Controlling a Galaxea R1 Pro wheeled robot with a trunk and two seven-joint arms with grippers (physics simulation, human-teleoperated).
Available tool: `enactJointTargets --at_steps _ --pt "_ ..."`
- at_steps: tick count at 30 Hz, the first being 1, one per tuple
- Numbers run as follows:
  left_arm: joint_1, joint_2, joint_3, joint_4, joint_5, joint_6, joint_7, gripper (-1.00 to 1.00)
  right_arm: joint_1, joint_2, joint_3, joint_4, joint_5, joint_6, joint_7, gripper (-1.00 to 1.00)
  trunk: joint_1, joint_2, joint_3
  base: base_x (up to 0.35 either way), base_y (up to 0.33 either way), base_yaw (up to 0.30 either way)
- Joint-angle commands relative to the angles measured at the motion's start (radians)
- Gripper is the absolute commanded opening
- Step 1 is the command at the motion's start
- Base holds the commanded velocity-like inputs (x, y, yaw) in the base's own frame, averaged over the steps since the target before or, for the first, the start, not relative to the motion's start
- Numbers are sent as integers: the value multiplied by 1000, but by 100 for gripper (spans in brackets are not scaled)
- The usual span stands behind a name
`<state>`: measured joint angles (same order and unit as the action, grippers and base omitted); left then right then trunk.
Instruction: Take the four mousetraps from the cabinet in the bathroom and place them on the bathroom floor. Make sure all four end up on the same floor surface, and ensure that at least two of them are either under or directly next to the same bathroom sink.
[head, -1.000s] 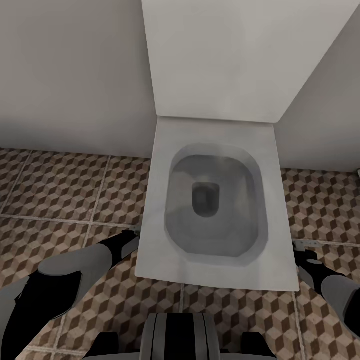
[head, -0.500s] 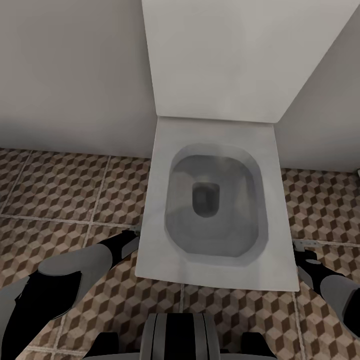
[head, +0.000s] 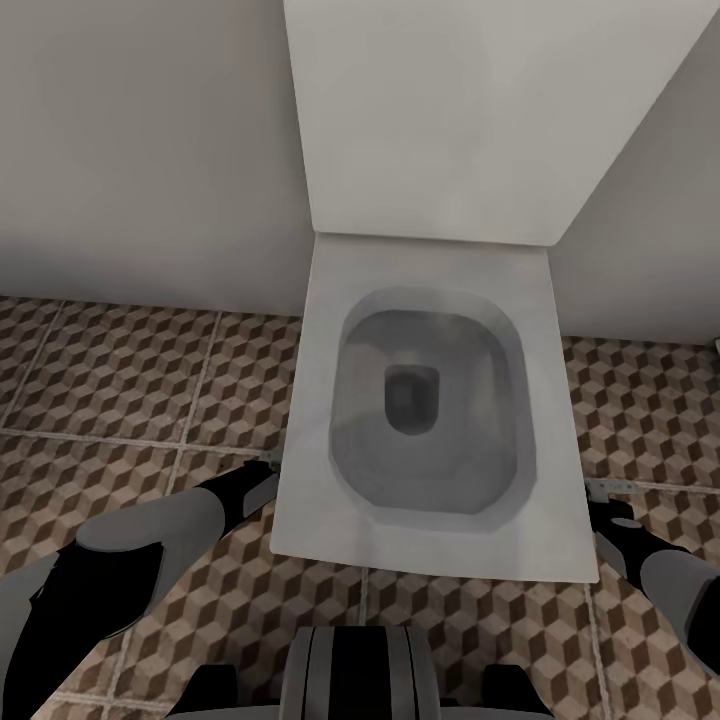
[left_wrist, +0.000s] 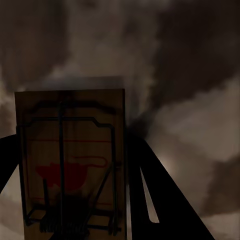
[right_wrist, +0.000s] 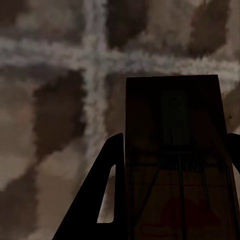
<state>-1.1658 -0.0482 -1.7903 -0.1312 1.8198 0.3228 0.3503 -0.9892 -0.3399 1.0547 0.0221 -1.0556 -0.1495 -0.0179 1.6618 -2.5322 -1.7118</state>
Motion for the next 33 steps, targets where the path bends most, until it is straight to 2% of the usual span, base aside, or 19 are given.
enactJointTargets --at_steps 1,33 --pt "15 1 3 -2 15 1 1 100 0 0 8 1 -7 -2 1 -100 0 0 -1 0 0 0" --pt "15 1 3 -2 15 1 1 100 0 0 8 1 -9 -5 -1 -100 0 0 -1 0 0 0"
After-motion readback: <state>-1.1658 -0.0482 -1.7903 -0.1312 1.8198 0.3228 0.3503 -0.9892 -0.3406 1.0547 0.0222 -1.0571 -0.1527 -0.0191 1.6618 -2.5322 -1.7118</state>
